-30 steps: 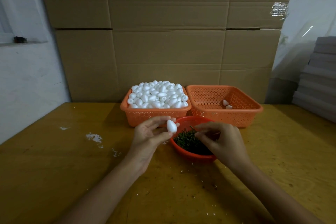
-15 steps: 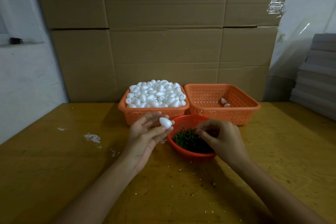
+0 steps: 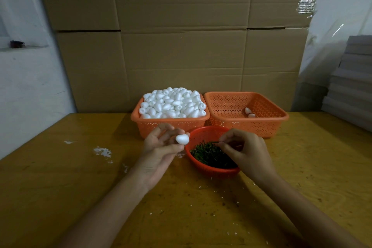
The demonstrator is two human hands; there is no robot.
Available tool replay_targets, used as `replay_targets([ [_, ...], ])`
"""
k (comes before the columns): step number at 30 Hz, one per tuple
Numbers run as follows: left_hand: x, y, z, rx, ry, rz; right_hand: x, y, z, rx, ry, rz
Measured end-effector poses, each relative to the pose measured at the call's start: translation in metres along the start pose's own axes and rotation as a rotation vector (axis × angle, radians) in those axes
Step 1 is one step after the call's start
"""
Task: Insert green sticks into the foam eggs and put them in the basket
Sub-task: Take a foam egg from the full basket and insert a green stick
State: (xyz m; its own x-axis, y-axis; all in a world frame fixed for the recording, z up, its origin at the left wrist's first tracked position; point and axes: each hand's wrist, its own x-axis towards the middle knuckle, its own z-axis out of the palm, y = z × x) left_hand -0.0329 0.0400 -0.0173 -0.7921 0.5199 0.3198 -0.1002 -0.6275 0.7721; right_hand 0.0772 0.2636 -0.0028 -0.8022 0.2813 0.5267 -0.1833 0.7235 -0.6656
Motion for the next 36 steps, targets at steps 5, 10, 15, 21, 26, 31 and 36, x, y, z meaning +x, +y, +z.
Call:
replay_targets([
  [5, -0.004, 0.001, 0.005, 0.135, -0.034, -0.008, -0.001, 0.0, -0.001, -0.029, 0.002, -0.008],
  [10, -0.006, 0.002, 0.008, 0.284, -0.032, 0.007, -0.001, 0.001, -0.001, -0.033, -0.006, -0.009],
  [15, -0.008, 0.002, 0.011, 0.373, -0.023, 0.034, 0.0, 0.001, 0.0, -0.039, 0.002, -0.008],
  [21, -0.007, 0.001, 0.011, 0.391, -0.022, 0.041, 0.0, 0.001, -0.002, -0.042, 0.0, 0.011],
  [26, -0.007, 0.002, 0.011, 0.399, -0.016, 0.042, 0.0, 0.0, -0.003, -0.048, -0.001, 0.006],
  [31, -0.007, 0.001, 0.013, 0.385, -0.005, 0.039, 0.001, 0.002, -0.004, -0.068, -0.033, -0.025],
  [36, -0.005, 0.001, 0.013, 0.328, 0.036, 0.022, 0.0, 0.006, -0.001, -0.278, -0.051, -0.104],
])
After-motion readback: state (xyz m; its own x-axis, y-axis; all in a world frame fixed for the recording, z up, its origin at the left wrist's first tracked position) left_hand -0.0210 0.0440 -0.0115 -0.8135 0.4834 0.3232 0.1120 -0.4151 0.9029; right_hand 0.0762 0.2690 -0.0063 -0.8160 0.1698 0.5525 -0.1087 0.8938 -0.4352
